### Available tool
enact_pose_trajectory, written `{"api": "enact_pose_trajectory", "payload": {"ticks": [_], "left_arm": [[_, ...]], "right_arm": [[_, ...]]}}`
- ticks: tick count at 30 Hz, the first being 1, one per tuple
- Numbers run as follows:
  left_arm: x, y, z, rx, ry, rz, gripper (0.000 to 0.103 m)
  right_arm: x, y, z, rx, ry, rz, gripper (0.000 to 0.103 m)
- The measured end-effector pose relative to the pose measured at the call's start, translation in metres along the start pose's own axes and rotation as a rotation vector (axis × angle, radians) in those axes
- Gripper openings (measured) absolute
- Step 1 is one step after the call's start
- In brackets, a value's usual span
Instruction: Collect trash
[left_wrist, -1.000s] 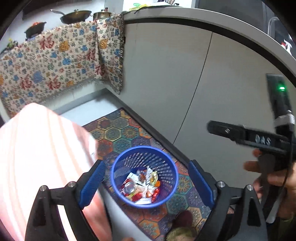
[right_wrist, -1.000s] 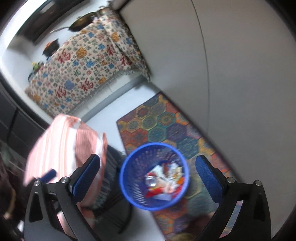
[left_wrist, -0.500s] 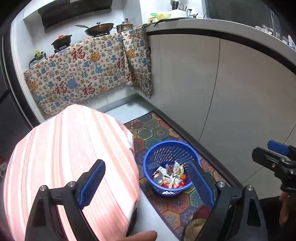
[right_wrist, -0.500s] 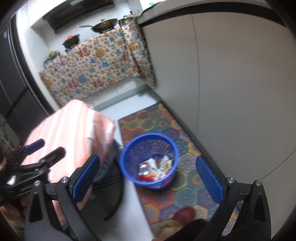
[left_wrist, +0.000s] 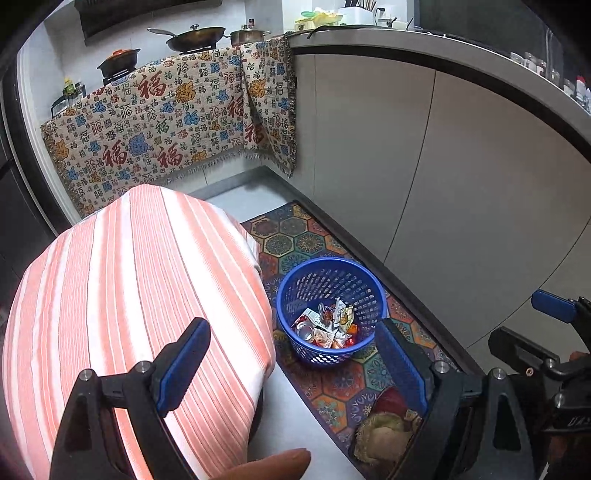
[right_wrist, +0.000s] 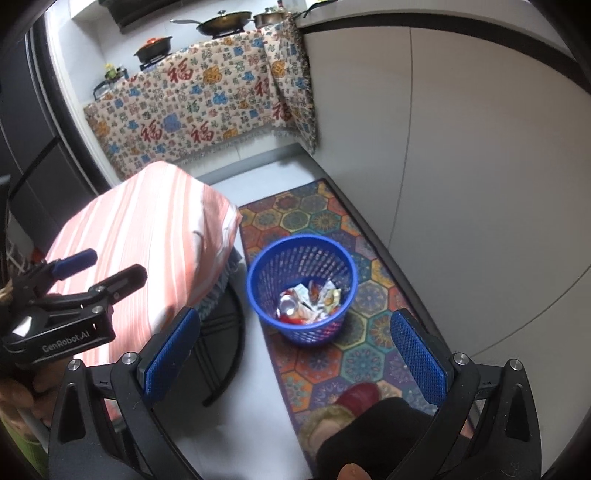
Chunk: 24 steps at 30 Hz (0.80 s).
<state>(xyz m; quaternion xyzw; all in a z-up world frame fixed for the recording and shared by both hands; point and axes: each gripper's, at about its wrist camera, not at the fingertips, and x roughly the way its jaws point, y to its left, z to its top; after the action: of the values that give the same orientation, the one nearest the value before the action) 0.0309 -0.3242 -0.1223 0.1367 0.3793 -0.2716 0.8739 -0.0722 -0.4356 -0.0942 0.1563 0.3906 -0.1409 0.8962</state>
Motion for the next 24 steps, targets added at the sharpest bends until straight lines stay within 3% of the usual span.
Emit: {"api": "enact_pose_trajectory", "payload": {"ticks": [24], "left_arm": [[-0.0013,-0.0013,-0.0015,-0.006,0.018,-0.002,0.092]], "right_arm": [[-0.0031,0.0078,-0.0032,-0.024,0.019,0.007,0.103]]}}
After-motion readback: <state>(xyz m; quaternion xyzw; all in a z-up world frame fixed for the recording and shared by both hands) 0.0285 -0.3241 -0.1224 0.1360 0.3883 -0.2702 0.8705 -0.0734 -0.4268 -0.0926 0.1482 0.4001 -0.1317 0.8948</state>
